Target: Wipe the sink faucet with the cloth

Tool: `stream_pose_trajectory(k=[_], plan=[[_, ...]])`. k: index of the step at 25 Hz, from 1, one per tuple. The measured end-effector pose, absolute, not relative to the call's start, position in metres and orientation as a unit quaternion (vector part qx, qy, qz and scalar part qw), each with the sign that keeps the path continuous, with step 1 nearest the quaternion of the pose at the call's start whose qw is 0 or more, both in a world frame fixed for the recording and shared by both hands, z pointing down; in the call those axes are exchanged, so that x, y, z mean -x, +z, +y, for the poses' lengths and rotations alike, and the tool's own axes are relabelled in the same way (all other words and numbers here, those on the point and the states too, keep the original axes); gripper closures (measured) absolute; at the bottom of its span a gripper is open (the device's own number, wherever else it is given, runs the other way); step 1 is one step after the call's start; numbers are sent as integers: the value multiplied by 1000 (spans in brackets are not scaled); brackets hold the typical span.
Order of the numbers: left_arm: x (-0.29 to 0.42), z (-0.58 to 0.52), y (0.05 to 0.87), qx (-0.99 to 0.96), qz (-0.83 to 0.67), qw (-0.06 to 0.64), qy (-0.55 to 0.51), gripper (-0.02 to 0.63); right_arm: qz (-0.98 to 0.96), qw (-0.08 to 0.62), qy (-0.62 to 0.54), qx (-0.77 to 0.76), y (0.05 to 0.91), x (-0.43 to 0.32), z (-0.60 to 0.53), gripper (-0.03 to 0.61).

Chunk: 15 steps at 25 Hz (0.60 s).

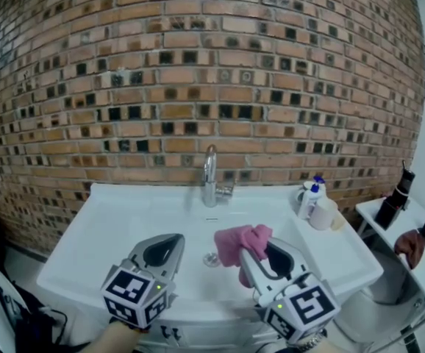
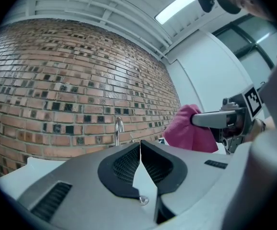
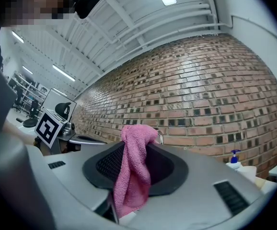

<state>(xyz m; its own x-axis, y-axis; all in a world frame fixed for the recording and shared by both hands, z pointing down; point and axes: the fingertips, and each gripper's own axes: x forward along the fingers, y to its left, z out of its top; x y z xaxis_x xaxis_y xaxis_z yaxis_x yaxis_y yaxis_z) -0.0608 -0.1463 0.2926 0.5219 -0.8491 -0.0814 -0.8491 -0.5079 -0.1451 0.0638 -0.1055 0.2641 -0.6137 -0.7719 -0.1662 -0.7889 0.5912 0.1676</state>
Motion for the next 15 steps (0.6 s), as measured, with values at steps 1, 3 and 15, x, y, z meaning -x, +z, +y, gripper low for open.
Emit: stream_pose_trajectory(k=[1,3,15], plan=[[61,-147,292,868,489,84,-1,603,891,37,111,439,264,-64,-106,439],[60,-146,289,867,490,88,-3,603,890,34,111,441,262,-64,-108,439],[57,-176,280,866,487,110,-31,603,879,21,127,460,247,-69,-150,439]])
